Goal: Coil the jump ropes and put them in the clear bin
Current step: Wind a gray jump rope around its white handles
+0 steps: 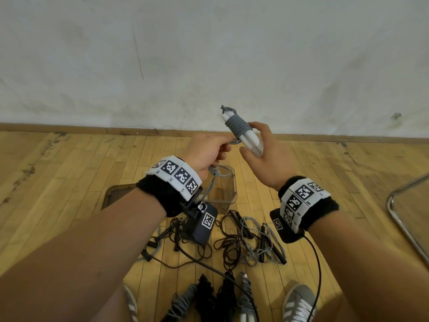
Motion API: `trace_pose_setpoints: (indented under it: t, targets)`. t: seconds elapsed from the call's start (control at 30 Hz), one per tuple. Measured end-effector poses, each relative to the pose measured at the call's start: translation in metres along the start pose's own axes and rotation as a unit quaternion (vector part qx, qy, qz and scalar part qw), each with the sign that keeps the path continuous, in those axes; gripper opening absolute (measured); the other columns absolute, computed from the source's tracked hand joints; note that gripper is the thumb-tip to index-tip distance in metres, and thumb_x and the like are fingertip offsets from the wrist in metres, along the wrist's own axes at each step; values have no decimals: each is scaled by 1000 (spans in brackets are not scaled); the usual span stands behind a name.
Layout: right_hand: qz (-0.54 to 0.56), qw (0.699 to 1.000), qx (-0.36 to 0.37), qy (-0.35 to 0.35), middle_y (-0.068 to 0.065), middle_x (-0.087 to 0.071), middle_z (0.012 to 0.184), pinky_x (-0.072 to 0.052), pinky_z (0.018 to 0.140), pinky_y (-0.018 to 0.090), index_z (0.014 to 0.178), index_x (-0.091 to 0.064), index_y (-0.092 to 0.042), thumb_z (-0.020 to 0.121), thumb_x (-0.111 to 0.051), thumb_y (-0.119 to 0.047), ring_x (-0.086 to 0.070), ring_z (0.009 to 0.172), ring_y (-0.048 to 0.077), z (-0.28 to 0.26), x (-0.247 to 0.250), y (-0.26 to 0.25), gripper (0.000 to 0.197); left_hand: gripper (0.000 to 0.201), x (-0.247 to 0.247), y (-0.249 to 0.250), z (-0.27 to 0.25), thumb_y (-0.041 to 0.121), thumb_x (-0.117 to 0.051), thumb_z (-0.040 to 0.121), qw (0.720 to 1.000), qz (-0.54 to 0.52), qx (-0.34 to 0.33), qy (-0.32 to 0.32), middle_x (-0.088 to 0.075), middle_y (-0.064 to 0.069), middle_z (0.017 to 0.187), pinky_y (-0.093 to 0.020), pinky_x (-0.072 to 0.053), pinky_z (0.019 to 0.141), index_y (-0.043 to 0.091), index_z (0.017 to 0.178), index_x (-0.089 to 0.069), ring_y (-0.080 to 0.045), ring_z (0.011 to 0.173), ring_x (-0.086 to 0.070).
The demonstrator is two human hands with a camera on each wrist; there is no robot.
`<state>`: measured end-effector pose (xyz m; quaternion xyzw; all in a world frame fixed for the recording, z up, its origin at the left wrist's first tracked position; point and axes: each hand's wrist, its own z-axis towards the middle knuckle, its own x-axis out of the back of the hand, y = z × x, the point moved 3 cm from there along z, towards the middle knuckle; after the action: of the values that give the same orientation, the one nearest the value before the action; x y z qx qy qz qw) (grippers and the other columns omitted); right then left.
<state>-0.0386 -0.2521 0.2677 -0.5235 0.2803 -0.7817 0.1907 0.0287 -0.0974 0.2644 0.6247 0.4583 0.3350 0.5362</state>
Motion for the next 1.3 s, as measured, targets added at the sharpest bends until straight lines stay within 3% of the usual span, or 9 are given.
trace_pose_setpoints:
  t: [0.1,0.2,0.37,0.5,0.7,0.93,1.0,1.17,1.3]
  targets:
    - [46,999,11,-28,-12,-60,88,-51,62,33,152,-33,-32,109,-34,-37,-60,68,4,-3,-8,-3,43,19,1,0,1,24,-69,96,1000,-8,-2,10,-61,8,59,-16,-32,42,7,97,-78,-5,48,-48]
    - [58,997,47,-34,-15,-55,103,-42,70,19,157,-29,-28,111,-28,-30,-54,80,-8,-6,-12,-5,46,26,3,1,1,31,-71,95,1000,-25,-7,15,-64,7,63,-15,-32,41,7,102,-78,-5,48,-50]
    - [42,995,81,-35,0,-59,136,-50,95,37,155,-31,-35,108,-39,-35,-58,118,14,-4,-13,-2,48,40,1,0,0,47,-77,87,1000,-14,-15,11,-66,5,65,-17,-34,44,10,102,-79,-6,50,-54]
    - [91,995,42,-29,-5,-63,109,-48,75,20,150,-37,-37,98,-64,-39,-60,90,6,-5,-7,-7,58,37,2,0,2,49,-77,87,999,-11,-28,15,-61,6,62,-17,-34,44,13,96,-80,-6,50,-50]
    - [328,936,-91,-86,12,-71,108,-63,71,35,149,-43,-25,99,-65,-18,-74,81,25,-4,5,-15,55,28,-3,6,-1,38,-67,97,998,-36,-35,-47,-64,0,65,-16,-32,41,11,93,-75,-8,50,-51]
    - [248,965,-32,-73,6,-69,116,-63,74,32,151,-41,-20,101,-62,-17,-76,80,20,-5,7,-11,55,29,-5,3,-3,38,-59,103,994,37,-88,-51,-75,-1,80,-21,-54,73,15,103,-77,-8,74,-70]
    - [178,983,-6,-42,-1,-66,122,-62,76,33,154,-38,-23,101,-63,-22,-76,81,15,-4,9,-7,59,33,-2,2,0,45,-62,100,991,83,-100,-30,-79,0,88,-38,-60,83,17,107,-77,-18,80,-75]
    - [48,998,28,18,-3,-71,112,-59,82,44,153,-41,-23,101,-60,-28,-71,88,13,-2,8,0,55,28,-3,0,0,34,-69,97,988,124,-87,-2,-72,-2,84,-21,-47,48,12,114,-73,-12,58,-70]
    - [3,998,56,40,-2,-70,102,-57,71,45,152,-41,-27,101,-59,-25,-65,77,16,-4,12,-6,54,18,-6,1,0,26,-65,99,990,109,-88,-19,-60,4,70,-23,-46,55,13,102,-77,-8,56,-60]
